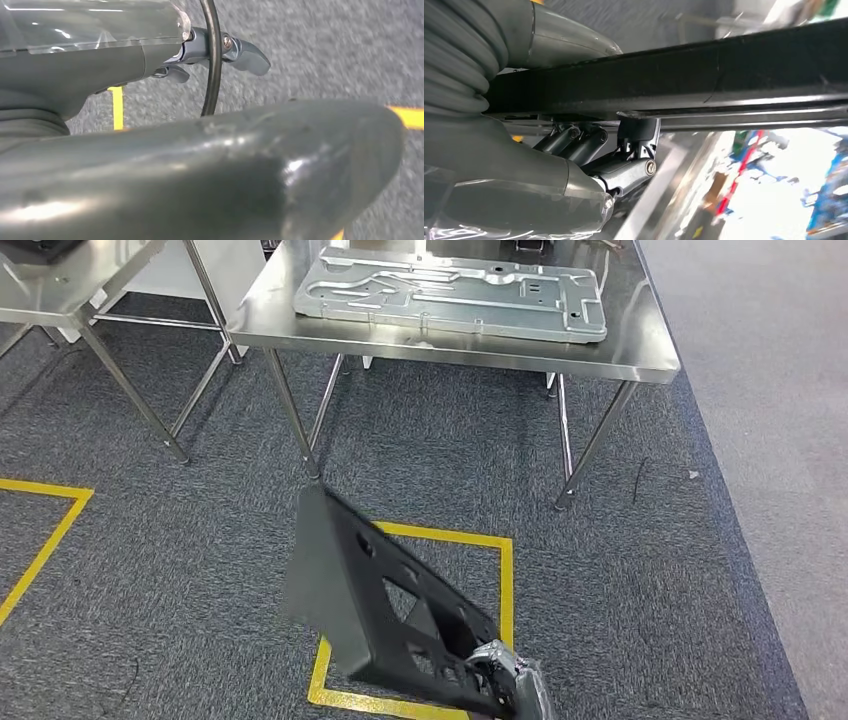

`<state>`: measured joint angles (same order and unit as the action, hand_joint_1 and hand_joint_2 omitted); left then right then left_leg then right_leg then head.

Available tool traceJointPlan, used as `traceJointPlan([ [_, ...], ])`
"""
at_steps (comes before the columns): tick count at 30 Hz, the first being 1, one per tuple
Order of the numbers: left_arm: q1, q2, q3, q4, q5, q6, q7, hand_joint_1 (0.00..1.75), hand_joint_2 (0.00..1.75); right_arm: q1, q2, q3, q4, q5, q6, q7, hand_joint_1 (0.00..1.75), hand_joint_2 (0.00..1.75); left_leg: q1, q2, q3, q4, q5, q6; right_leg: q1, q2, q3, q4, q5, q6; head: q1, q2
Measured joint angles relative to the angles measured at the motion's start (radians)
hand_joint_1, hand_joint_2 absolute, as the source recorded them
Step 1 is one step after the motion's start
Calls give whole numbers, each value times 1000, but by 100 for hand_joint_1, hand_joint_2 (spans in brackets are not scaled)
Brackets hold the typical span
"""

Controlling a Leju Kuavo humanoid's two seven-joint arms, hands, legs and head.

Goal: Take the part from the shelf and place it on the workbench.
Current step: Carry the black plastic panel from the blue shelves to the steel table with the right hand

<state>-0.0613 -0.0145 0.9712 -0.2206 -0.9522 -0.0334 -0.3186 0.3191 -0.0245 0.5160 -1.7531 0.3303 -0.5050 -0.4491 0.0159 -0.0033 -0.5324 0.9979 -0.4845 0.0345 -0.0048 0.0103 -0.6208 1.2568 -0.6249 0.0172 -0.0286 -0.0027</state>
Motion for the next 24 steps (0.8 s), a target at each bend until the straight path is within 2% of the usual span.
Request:
traceJointPlan([
  [1, 2, -1, 0, 0, -4, 0, -1, 0, 0, 2, 6, -16, 0, 7, -3, 11, 175, 175, 2, -1, 14, -1, -11, -3, -5, -1, -31, 16, -20, 5, 0, 0],
  [2, 3, -2, 0, 0, -7, -1, -2, 0, 0, 4, 14, -35, 0, 18, -4, 20, 175, 175, 6, -1, 29, -1, -24, -8, -10, -3, -47, 4, -21, 11, 0, 0],
  [3, 4, -3, 0, 0, -12, -1, -4, 0, 0, 4, 23, -54, -1, 33, -2, 28, 175, 175, 9, -2, 47, -1, -37, -13, -15, -5, -51, -34, 2, 17, 0, 0],
  [5, 4, -4, 0, 0, -22, -4, -7, 0, 0, 3, 43, -97, -1, 76, 1, 43, 175, 175, 15, -2, 78, 1, -63, -25, -21, -13, -39, -146, 115, 24, 0, 0],
  [6, 3, -4, 0, 0, -27, -5, -10, 0, 0, -1, 54, -121, -1, 102, 1, 54, 175, 175, 15, -2, 88, 0, -75, -32, -20, -18, -35, -185, 159, 20, 0, 0],
  [7, 2, -4, 0, 0, -33, -7, -12, 0, 0, -5, 64, -148, -1, 127, 1, 66, 175, 175, 14, -1, 94, -4, -85, -40, -18, -20, -33, -207, 189, 13, 0, 0],
  [8, 1, -4, 0, 0, -39, -9, -14, 0, 0, -13, 72, -176, -1, 152, 1, 79, 175, 175, 14, 0, 102, -4, -88, -48, -16, -20, -32, -212, 194, 4, 0, 0],
  [10, -1, -5, 0, 0, -51, -15, -18, 0, 0, -34, 82, -234, 1, 191, 1, 107, 175, 175, 15, 2, 110, 6, -82, -61, -14, -14, -14, -219, 184, -16, 0, 0],
  [11, -2, -5, 0, 0, -57, -17, -20, 0, 0, -49, 85, -262, 4, 207, 2, 121, 175, 175, 16, 3, 102, 38, -76, -64, -14, -12, -2, -225, 178, -25, 0, 0],
  [12, -4, -6, 0, 0, -62, -19, -21, 0, 0, -66, 87, -288, 7, 222, 5, 134, 175, 175, 17, 3, 79, 85, -78, -66, -13, -11, 11, -228, 172, -33, 0, 0],
  [13, -6, -6, 0, 0, -66, -19, -22, 0, 0, -82, 90, -312, 12, 235, 9, 145, 175, 175, 17, 3, 43, 147, -91, -67, -12, -11, 21, -230, 165, -39, 0, 0],
  [15, -6, -6, 0, 0, -71, -19, -23, 0, 0, -105, 94, -350, 24, 252, 16, 159, 175, 175, 15, 2, -45, 268, -148, -69, -7, -9, 42, -230, 145, -47, 0, 0],
  [16, -4, -6, 0, 0, -72, -19, -23, 0, 0, -111, 96, -364, 30, 256, 17, 162, 175, 175, 13, 2, -78, 296, -175, -67, -3, -8, 54, -230, 135, -49, 0, 0],
  [17, -1, -6, 0, 0, -74, -19, -23, 0, 0, -115, 98, -374, 35, 258, 17, 164, 175, 175, 11, 2, -100, 297, -186, -64, 0, -7, 68, -230, 124, -50, 0, 0],
  [18, 1, -6, 0, 0, -75, -19, -23, 0, 0, -118, 101, -383, 40, 260, 17, 165, 175, 175, 9, 2, -107, 267, -171, -58, 3, -6, 84, -230, 113, -50, 0, 0],
  [19, 2, -6, 0, 0, -76, -19, -23, 0, 0, -122, 104, -390, 43, 261, 17, 165, 175, 175, 6, 3, -103, 213, -130, -49, 6, -6, 100, -231, 101, -49, 0, 0],
  [20, 4, -6, 0, 0, -76, -19, -23, 0, 0, -125, 106, -395, 47, 262, 17, 165, 175, 175, 1, 2, -97, 156, -72, -39, 9, -5, 116, -231, 90, -48, 0, 0],
  [22, 5, -5, 0, 0, -77, -19, -24, 0, 0, -130, 111, -402, 52, 263, 17, 165, 175, 175, -9, -1, -86, 83, -7, -24, 12, -2, 138, -233, 69, -40, 0, 0],
  [23, 6, -4, 0, 0, -77, -19, -24, 0, 0, -132, 112, -404, 54, 264, 17, 165, 175, 175, -12, -4, -83, 72, 3, -19, 13, -1, 146, -231, 64, -33, 0, 0],
  [24, 6, -5, 0, 0, -77, -19, -24, 0, 0, -133, 113, -405, 56, 265, 17, 165, 175, 175, -12, -5, -76, 65, -5, -14, 13, 1, 152, -227, 64, -26, -1, 0],
])
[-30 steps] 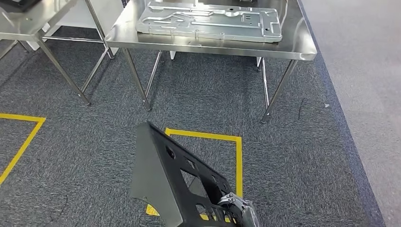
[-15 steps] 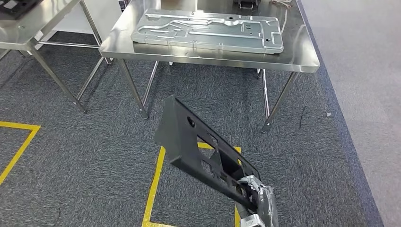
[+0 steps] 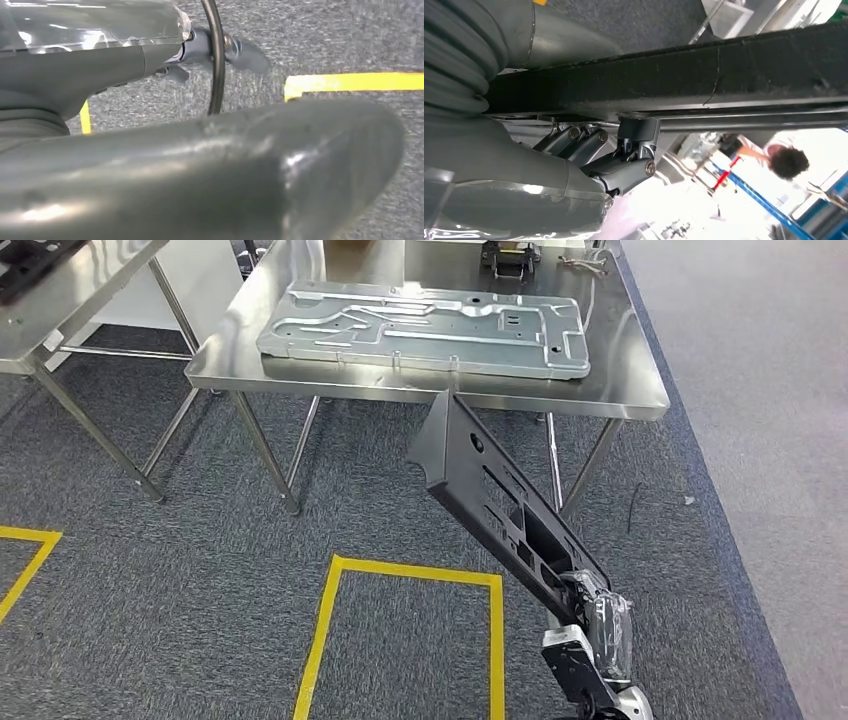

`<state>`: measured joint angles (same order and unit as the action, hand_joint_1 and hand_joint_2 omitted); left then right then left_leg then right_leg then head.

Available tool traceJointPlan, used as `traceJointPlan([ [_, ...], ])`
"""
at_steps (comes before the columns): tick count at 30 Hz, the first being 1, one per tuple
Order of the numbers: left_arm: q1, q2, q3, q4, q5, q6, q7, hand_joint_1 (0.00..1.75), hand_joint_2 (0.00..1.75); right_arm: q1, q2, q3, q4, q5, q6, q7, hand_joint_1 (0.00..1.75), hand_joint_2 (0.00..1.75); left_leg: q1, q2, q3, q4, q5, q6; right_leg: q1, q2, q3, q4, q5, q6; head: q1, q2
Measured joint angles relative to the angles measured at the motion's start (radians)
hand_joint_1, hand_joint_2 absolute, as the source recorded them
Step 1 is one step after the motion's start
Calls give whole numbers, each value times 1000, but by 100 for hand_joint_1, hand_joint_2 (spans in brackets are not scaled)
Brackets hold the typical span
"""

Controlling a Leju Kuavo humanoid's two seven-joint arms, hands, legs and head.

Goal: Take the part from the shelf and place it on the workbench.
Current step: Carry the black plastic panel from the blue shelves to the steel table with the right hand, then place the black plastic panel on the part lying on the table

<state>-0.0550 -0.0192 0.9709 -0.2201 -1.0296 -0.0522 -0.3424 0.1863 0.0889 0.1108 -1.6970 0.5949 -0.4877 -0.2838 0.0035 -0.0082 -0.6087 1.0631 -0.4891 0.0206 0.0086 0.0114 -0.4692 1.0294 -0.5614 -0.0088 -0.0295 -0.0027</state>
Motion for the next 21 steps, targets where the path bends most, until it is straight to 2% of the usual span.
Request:
traceJointPlan([
  [2, -1, -1, 0, 0, -1, 0, -1, 0, 0, -4, 1, -4, 2, 8, 0, 4, 175, 175, 5, -1, 26, -18, 10, 12, 0, -2, 5, 24, 2, 12, 0, 0],
  [3, -3, -2, 0, 0, -4, -1, -1, 0, 0, -9, 1, -5, 3, 19, -1, 10, 175, 175, 7, -1, 40, -25, 10, 16, -2, -3, -8, 52, -2, 18, 0, 0],
  [4, -5, -2, 0, 0, -8, -2, -1, 0, 0, -16, 1, -7, 7, 35, -2, 19, 175, 175, 8, 0, 51, -31, 9, 19, -4, -4, -35, 98, -16, 22, 0, 0],
  [6, -7, -2, -1, 0, -19, -5, -1, 0, 0, -39, 1, -8, 23, 87, -11, 51, 175, 175, 8, 0, 62, -36, 0, 22, -10, -5, -119, 209, -63, 30, 0, 0],
  [7, -7, -3, -2, 0, -26, -7, -1, 0, 0, -52, 1, -8, 36, 123, -18, 70, 175, 175, 8, 0, 67, -37, -6, 22, -13, -6, -160, 246, -84, 34, 0, 0],
  [8, -7, -3, -3, 0, -33, -9, 0, 0, 0, -68, 1, -7, 52, 162, -25, 92, 175, 175, 8, -1, 74, -37, -14, 20, -16, -6, -187, 257, -89, 38, 0, 0],
  [9, -7, -5, -4, 0, -40, -12, 0, 0, 0, -86, 1, -5, 70, 203, -31, 113, 175, 175, 8, -1, 84, -37, -22, 19, -19, -7, -199, 237, -71, 39, 0, 0],
  [10, -8, -6, -6, 0, -46, -14, 1, 0, 0, -104, 1, -3, 88, 239, -34, 133, 175, 175, 8, -2, 96, -37, -31, 16, -21, -7, -196, 188, -30, 38, 0, 0],
  [11, -9, -8, -8, 0, -53, -15, 3, 0, 0, -124, 1, 0, 106, 271, -36, 151, 175, 175, 8, -2, 106, -38, -40, 13, -22, -8, -185, 124, 28, 35, 0, 0],
  [12, -12, -9, -11, 0, -59, -16, 5, 0, 0, -145, 1, 6, 125, 302, -36, 170, 175, 175, 8, -3, 115, -38, -48, 9, -19, -9, -177, 73, 68, 31, 0, 0],
  [13, -15, -10, -14, 0, -65, -17, 8, 0, 0, -167, 0, 13, 144, 332, -35, 186, 175, 175, 8, -3, 121, -41, -56, 3, -16, -10, -171, 37, 95, 25, 1, 0],
  [14, -18, -10, -18, 0, -72, -17, 11, 0, 0, -190, 0, 23, 162, 364, -34, 202, 175, 175, 7, -2, 127, -42, -59, -4, -13, -10, -169, 18, 108, 19, 2, 0],
  [15, -22, -11, -22, 0, -78, -17, 13, 0, 0, -215, 0, 35, 181, 400, -29, 218, 175, 175, 6, -1, 135, -42, -59, -12, -11, -10, -168, 14, 101, 11, 2, 0],
  [16, -25, -11, -26, 0, -84, -18, 15, 0, 0, -240, 0, 51, 197, 435, -21, 232, 175, 175, 5, 0, 140, -41, -58, -18, -13, -9, -158, 8, 105, 1, 3, 0],
  [17, -29, -11, -28, 0, -91, -18, 17, 0, 0, -265, 0, 68, 212, 468, -10, 245, 175, 175, 5, 1, 142, -25, -56, -23, -15, -8, -146, 1, 108, -8, 3, 0],
  [18, -34, -12, -31, 0, -96, -19, 18, 0, 0, -291, 1, 85, 226, 497, 4, 258, 175, 175, 6, 2, 130, 5, -57, -27, -16, -8, -133, -3, 106, -15, 2, 0],
  [19, -39, -12, -33, 0, -102, -19, 19, 0, 0, -318, 1, 104, 238, 518, 19, 270, 175, 175, 7, 2, 103, 54, -65, -29, -17, -8, -121, -7, 103, -20, 2, 0],
  [21, -47, -13, -40, 0, -112, -21, 21, 0, 0, -372, 2, 140, 265, 545, 52, 292, 175, 175, 9, 3, 20, 178, -107, -34, -16, -8, -105, -9, 89, -26, 2, 0],
])
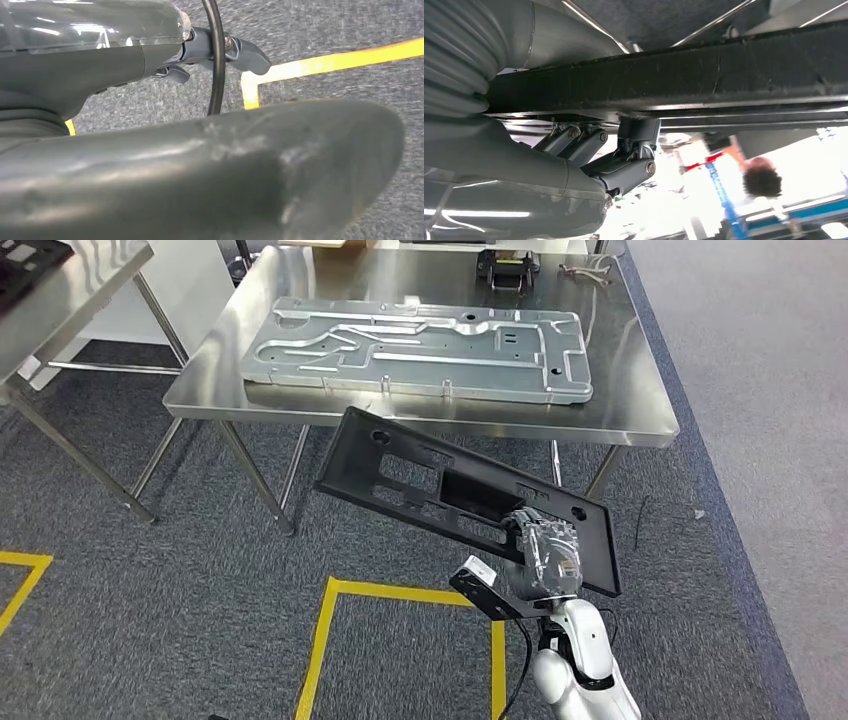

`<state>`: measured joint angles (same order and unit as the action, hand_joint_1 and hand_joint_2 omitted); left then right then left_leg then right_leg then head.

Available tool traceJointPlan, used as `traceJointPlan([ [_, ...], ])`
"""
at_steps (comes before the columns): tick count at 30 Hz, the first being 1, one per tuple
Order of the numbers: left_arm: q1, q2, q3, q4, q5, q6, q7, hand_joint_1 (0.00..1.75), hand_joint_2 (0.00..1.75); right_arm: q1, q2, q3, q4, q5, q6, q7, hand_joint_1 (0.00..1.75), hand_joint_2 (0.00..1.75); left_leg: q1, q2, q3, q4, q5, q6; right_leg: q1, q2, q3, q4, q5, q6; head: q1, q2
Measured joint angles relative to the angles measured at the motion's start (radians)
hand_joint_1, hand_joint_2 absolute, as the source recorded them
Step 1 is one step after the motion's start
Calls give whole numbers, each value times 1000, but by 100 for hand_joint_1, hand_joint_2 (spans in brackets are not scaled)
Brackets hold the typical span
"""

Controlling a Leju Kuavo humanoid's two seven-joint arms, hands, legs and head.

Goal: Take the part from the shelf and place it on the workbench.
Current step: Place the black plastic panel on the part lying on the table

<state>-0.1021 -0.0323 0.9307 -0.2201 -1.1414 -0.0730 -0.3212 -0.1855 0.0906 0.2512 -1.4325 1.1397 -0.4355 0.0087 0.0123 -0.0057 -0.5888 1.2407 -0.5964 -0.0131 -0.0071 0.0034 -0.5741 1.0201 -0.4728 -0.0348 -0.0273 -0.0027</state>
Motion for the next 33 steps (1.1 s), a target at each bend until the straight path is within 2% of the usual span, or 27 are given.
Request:
traceJointPlan([
  [1, -1, 0, -4, 0, -4, 0, 1, 0, 0, -24, 0, 16, 12, 6, 15, 10, 175, 175, 0, 0, -42, 46, -26, -2, 1, 1, 8, 0, -9, -1, 0, 0],
  [2, -1, 0, -8, 0, -7, 0, 3, 0, 0, -43, 0, 30, 22, 9, 26, 17, 175, 175, 0, 0, -73, 65, -43, -4, 1, 1, 19, 0, -18, -1, 0, 0],
  [3, -1, -1, -10, 0, -9, 0, 3, 0, 0, -58, 0, 41, 31, 10, 34, 22, 175, 175, 0, 0, -90, 53, -38, -5, 2, 1, 31, 0, -28, 0, 0, 0],
  [4, 0, -1, -12, 0, -10, -1, 3, 0, 0, -71, -1, 49, 38, 10, 38, 26, 175, 175, 0, 0, -91, 9, -9, -4, 2, 1, 45, 0, -39, 2, 0, 0],
  [6, 2, -2, -13, 0, -12, -1, 3, 0, 0, -96, -1, 64, 52, 11, 44, 31, 175, 175, -2, 3, -76, -115, 103, 2, 3, 0, 70, 0, -62, 8, 0, 0],
  [7, 3, -2, -13, 0, -14, -1, 4, 0, 0, -109, -2, 72, 59, 12, 51, 36, 175, 175, -5, 4, -68, -158, 144, 8, 4, 1, 78, 0, -72, 13, 0, 0],
  [8, 4, -2, -14, 0, -16, -1, 4, 0, 0, -121, -4, 79, 65, 15, 61, 43, 175, 175, -8, 6, -64, -182, 171, 14, 5, 2, 83, -2, -79, 19, 0, 0],
  [11, 2, -2, -18, 0, -23, -1, 5, 0, 0, -167, -13, 99, 81, 35, 100, 68, 175, 175, -7, 5, -47, -200, 172, 32, 5, 3, 82, 19, -72, 39, 0, 0],
  [12, 0, -3, -21, 0, -25, -2, 4, 0, 0, -185, -18, 106, 87, 43, 113, 74, 175, 175, -5, 4, -36, -207, 170, 38, 5, 3, 66, 50, -63, 44, 0, 0],
  [14, -4, -3, -26, 0, -31, -3, 4, 0, 0, -224, -29, 121, 104, 60, 141, 86, 175, 175, -3, 3, -11, -222, 161, 46, 1, 1, -6, 156, -64, 54, 0, 0],
  [16, -6, -4, -32, 0, -37, -6, 5, 0, 0, -255, -42, 133, 127, 77, 163, 99, 175, 175, -2, 0, 14, -229, 144, 51, -1, 1, -96, 255, -111, 61, 0, 0],
  [17, -6, -4, -35, 0, -39, -8, 5, 0, 0, -265, -49, 138, 138, 85, 170, 105, 175, 175, -2, -3, 29, -231, 133, 51, -3, 1, -129, 273, -137, 62, 0, 0],
  [18, -5, -5, -36, 0, -40, -8, 5, 0, 0, -273, -56, 141, 148, 93, 175, 111, 175, 175, -1, -7, 45, -231, 121, 50, -4, 1, -149, 265, -150, 62, 0, 0],
  [19, -5, -6, -37, 0, -41, -9, 5, 0, 0, -280, -63, 142, 155, 99, 179, 115, 175, 175, -1, -10, 63, -232, 108, 48, -5, 1, -156, 231, -138, 60, 0, 0],
  [20, -4, -7, -38, 0, -41, -9, 5, 0, 0, -287, -70, 142, 162, 106, 182, 118, 175, 175, -1, -12, 79, -232, 94, 45, -5, 0, -153, 176, -94, 57, 0, 0],
  [22, -4, -10, -38, 1, -42, -9, 5, 0, 0, -304, -85, 144, 175, 116, 194, 121, 175, 175, -4, -15, 107, -232, 66, 36, -2, -2, -143, 58, 41, 49, 0, 0],
  [23, -5, -11, -38, 1, -42, -9, 5, 0, 0, -313, -90, 145, 180, 120, 202, 123, 175, 175, -4, -15, 115, -236, 54, 30, 2, -2, -139, 24, 90, 44, 0, 0],
  [24, -6, -11, -38, 1, -43, -9, 5, 0, 0, -320, -95, 147, 184, 125, 209, 124, 175, 175, -5, -16, 124, -235, 49, 24, 4, -2, -137, 7, 113, 38, 0, 0],
  [26, -8, -11, -39, 0, -44, -10, 4, 0, 0, -337, -102, 151, 189, 140, 223, 128, 175, 175, -4, -15, 127, -221, 55, 12, 4, 1, -119, 1, 103, 24, -1, 0],
  [27, -9, -12, -39, 0, -45, -10, 3, 0, 0, -348, -107, 152, 191, 148, 229, 132, 175, 175, -4, -13, 115, -187, 66, 7, 3, 2, -107, -4, 96, 16, 0, 0],
  [28, -10, -12, -39, 0, -47, -10, 2, 0, 0, -360, -111, 154, 195, 155, 235, 135, 175, 175, -2, -10, 87, -139, 71, 3, 2, 2, -94, -6, 87, 10, 0, 0],
  [29, -11, -12, -39, 0, -48, -10, 1, 0, 0, -370, -115, 156, 198, 161, 240, 137, 175, 175, -1, -7, 48, -77, 64, 0, 2, 2, -81, -8, 78, 4, 0, 0],
  [30, -11, -12, -39, 0, -49, -9, 1, 0, 0, -377, -118, 157, 202, 165, 245, 139, 175, 175, -1, -4, 5, -18, 44, -3, 2, 3, -68, -9, 67, 0, 0, 0],
  [31, -10, -12, -39, 0, -50, -9, 1, 0, 0, -381, -121, 158, 206, 168, 248, 139, 175, 175, -1, -3, -35, 27, 11, -5, 3, 4, -55, -9, 55, -1, 0, 0],
  [32, -8, -12, -39, 0, -50, -9, 1, 0, 0, -382, -124, 160, 211, 169, 252, 139, 175, 175, -1, -3, -67, 50, -24, -6, 4, 5, -40, -9, 43, -2, 0, 0],
  [33, -7, -12, -39, 0, -50, -9, 1, 0, 0, -382, -126, 162, 215, 170, 254, 139, 175, 175, -1, -3, -88, 47, -45, -5, 5, 6, -24, -9, 29, -2, 0, 0],
])
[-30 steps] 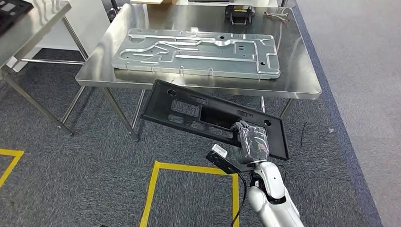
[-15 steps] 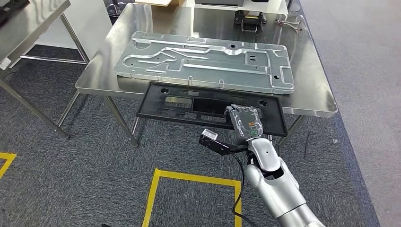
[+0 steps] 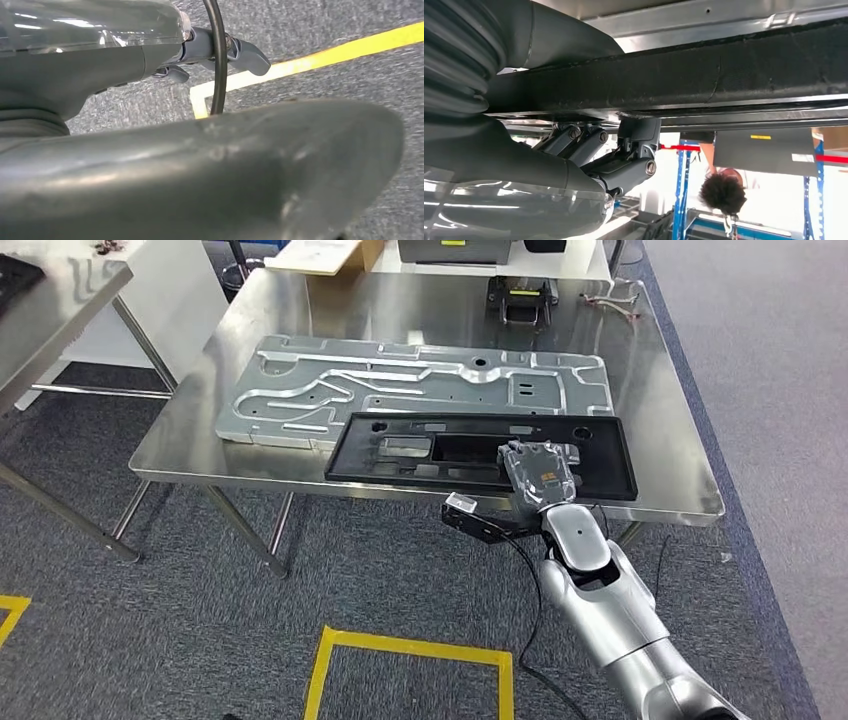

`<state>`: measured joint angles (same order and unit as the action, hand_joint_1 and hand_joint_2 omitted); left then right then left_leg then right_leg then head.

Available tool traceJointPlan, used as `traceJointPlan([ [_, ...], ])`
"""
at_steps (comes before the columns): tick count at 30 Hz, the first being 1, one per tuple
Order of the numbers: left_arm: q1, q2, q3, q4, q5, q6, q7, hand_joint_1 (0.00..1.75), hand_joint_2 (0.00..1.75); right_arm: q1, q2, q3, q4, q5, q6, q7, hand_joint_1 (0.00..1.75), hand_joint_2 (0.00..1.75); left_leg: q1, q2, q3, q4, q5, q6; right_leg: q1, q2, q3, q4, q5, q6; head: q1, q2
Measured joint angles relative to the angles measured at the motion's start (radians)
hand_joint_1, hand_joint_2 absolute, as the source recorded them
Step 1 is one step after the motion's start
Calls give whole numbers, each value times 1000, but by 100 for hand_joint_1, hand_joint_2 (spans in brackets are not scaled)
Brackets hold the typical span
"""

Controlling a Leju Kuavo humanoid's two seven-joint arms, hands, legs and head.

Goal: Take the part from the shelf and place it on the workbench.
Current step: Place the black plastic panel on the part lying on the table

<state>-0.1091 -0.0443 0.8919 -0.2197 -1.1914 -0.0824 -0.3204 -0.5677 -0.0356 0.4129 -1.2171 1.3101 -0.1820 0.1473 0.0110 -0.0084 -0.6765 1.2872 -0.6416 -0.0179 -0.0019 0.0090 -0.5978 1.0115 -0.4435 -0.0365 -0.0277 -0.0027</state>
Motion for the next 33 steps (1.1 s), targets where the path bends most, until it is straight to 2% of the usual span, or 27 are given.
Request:
traceJointPlan([
  [1, 1, 0, 0, 0, 0, 0, 0, 0, 0, -1, -2, 2, 5, 1, 1, 0, 175, 175, 0, 0, -10, -28, 1, 3, 2, 1, 18, 0, -13, 1, 0, 0],
  [2, 1, 0, 0, 0, 0, 0, 0, 0, 0, -2, -4, 5, 10, 2, 1, 0, 175, 175, -2, 0, -10, -78, 32, 10, 3, 1, 35, 0, -27, 1, 0, 0],
  [4, 4, 0, 0, 0, -3, 1, -6, 0, 0, -5, -7, 8, 20, 12, 2, 9, 175, 175, -9, 0, -4, -196, 168, 27, 6, 2, 60, 1, -52, 5, 0, 0],
  [5, 6, 0, -1, 0, -7, 3, -10, 0, 0, -6, -7, 9, 26, 20, 2, 16, 175, 175, -13, -1, 0, -236, 225, 33, 7, 4, 67, 1, -62, 10, 0, 0],
  [6, 7, -3, -3, 0, -11, 7, -13, 0, 0, -7, -7, 10, 33, 31, 1, 22, 175, 175, -16, -1, 2, -259, 261, 37, 7, 6, 72, 2, -69, 15, 0, 0],
  [7, 7, -7, -7, 0, -15, 13, -14, 0, 0, -8, -7, 11, 41, 42, -2, 26, 175, 175, -18, -1, 6, -266, 264, 39, 8, 7, 76, 4, -72, 21, 0, 0],
  [9, 3, -21, -16, -1, -21, 23, -12, 0, 0, -13, -6, 11, 57, 60, -8, 29, 175, 175, -14, -1, 26, -278, 261, 45, 7, 6, 69, 27, -70, 31, 0, 0],
  [10, 1, -27, -20, -2, -22, 26, -12, 0, 0, -18, -5, 11, 65, 66, -13, 29, 175, 175, -12, -1, 37, -284, 257, 49, 6, 5, 52, 61, -71, 36, 0, 0],
  [12, -3, -36, -23, -3, -23, 29, -12, 0, 0, -24, -1, 12, 83, 73, -20, 30, 175, 175, -8, -2, 59, -289, 244, 55, 1, 2, -15, 169, -96, 48, 0, 0],
  [14, -5, -43, -24, -3, -23, 29, -11, 0, 0, -26, 3, 12, 102, 77, -24, 30, 175, 175, -7, -2, 80, -289, 224, 55, -7, 0, -92, 263, -148, 58, 0, 0],
  [15, -4, -46, -24, -3, -23, 30, -11, 0, 0, -26, 4, 12, 111, 79, -25, 30, 175, 175, -6, -4, 94, -289, 213, 53, -11, -2, -116, 275, -162, 63, 0, 0],
  [16, -2, -48, -24, -3, -22, 30, -10, 0, 0, -26, 5, 12, 118, 80, -26, 30, 175, 175, -5, -5, 109, -289, 201, 51, -14, -4, -125, 256, -155, 66, 0, 0],
  [17, 0, -50, -24, -3, -22, 30, -10, 0, 0, -26, 6, 12, 123, 82, -26, 30, 175, 175, -3, -6, 126, -289, 188, 48, -17, -5, -120, 209, -123, 68, 0, 0],
  [19, 1, -54, -24, -3, -22, 30, -9, 0, 0, -27, 7, 12, 134, 84, -29, 30, 175, 175, -2, -8, 153, -287, 162, 39, -19, -10, -95, 82, -11, 68, 0, 0],
  [20, 0, -55, -24, -3, -22, 30, -9, 0, 0, -27, 8, 12, 139, 84, -31, 30, 175, 175, -2, -9, 162, -286, 150, 31, -17, -11, -86, 38, 31, 62, 0, 0],
  [21, -1, -55, -24, -3, -22, 30, -9, 0, 0, -28, 10, 12, 144, 84, -33, 29, 175, 175, -2, -9, 170, -286, 141, 24, -14, -12, -82, 13, 56, 54, 0, 0],
  [24, -3, -56, -24, -4, -22, 30, -8, 0, 0, -34, 16, 13, 148, 84, -36, 29, 175, 175, -2, -9, 182, -274, 136, 5, -12, -9, -63, 4, 49, 27, 0, 0],
  [25, -4, -56, -24, -5, -22, 30, -8, 0, 0, -38, 17, 13, 148, 84, -36, 29, 175, 175, -1, -6, 168, -243, 139, 2, -13, -9, -50, 1, 43, 19, 0, 0],
  [27, -5, -58, -25, -6, -23, 30, -8, 0, 0, -42, 21, 13, 151, 85, -36, 29, 175, 175, 2, -1, 101, -127, 126, -5, -13, -9, -24, -5, 28, 8, 0, 0],
  [29, -3, -59, -25, -6, -23, 31, -8, 0, 0, -41, 24, 13, 155, 85, -36, 28, 175, 175, 1, 1, 16, -17, 71, -8, -10, -8, -2, -5, 7, 3, 0, 0],
  [30, -2, -59, -25, -6, -23, 31, -7, 0, 0, -39, 25, 13, 157, 85, -36, 27, 175, 175, 1, 1, -12, 3, 44, -8, -8, -7, 10, -5, -4, 2, 0, 0],
  [31, 0, -59, -25, -6, -23, 32, -7, 0, 0, -38, 27, 13, 159, 85, -36, 26, 175, 175, 1, 1, -26, -8, 37, -5, -6, -6, 25, -5, -16, 2, 0, 0],
  [32, 1, -59, -25, -7, -23, 32, -6, 0, 0, -38, 28, 13, 161, 85, -36, 26, 175, 175, -1, 1, -27, -48, 56, 0, -3, -6, 41, -5, -27, 2, 0, 0],
  [33, 2, -59, -25, -7, -23, 33, -6, 0, 0, -38, 30, 13, 163, 85, -36, 26, 175, 175, -3, 1, -17, -111, 107, 9, -1, -6, 55, -6, -39, 3, 0, 0],
])
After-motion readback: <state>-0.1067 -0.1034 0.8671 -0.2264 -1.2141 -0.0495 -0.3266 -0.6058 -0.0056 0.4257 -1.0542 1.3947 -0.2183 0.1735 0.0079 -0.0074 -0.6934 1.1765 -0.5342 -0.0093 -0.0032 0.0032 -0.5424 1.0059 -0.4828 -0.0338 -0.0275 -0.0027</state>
